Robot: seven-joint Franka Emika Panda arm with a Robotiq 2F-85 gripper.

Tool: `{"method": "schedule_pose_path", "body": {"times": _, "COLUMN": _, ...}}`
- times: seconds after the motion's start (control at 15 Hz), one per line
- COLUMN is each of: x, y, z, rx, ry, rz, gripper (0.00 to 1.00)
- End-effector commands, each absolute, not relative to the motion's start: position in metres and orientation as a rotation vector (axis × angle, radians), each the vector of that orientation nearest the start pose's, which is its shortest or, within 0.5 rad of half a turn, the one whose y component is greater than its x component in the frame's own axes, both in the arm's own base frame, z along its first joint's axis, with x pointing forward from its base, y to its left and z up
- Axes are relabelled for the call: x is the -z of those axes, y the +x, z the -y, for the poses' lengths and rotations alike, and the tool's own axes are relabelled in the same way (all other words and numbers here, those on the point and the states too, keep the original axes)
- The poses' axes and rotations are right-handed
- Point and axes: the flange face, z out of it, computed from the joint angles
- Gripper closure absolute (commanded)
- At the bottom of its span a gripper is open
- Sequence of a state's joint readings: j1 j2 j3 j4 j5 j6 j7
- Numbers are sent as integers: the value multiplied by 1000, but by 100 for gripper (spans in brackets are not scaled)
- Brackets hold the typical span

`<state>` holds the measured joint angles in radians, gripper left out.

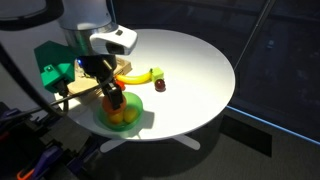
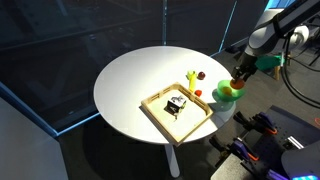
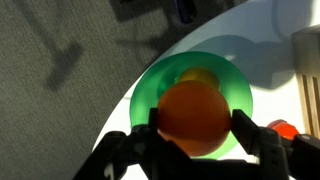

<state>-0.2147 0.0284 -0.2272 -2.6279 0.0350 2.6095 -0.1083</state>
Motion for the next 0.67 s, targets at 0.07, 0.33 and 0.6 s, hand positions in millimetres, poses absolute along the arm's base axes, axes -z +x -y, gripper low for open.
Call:
{"method": "schedule_pose_path", "body": {"times": 0.07, "x": -228, "y": 386, "z": 184, "rx": -71, "ry": -3073, "rz": -586, "gripper": 52}}
{"method": "schedule_pose_path", "body": {"times": 0.33, "x": -220, "y": 384, "z": 185, "rx": -99, "ry": -3068, "rz": -589, "gripper": 52}}
{"method": "schedule_pose_path", "body": {"times": 0.6, "x": -216, "y": 382, "z": 187, "rx": -110, "ry": -3068, "rz": -599, "gripper": 52}}
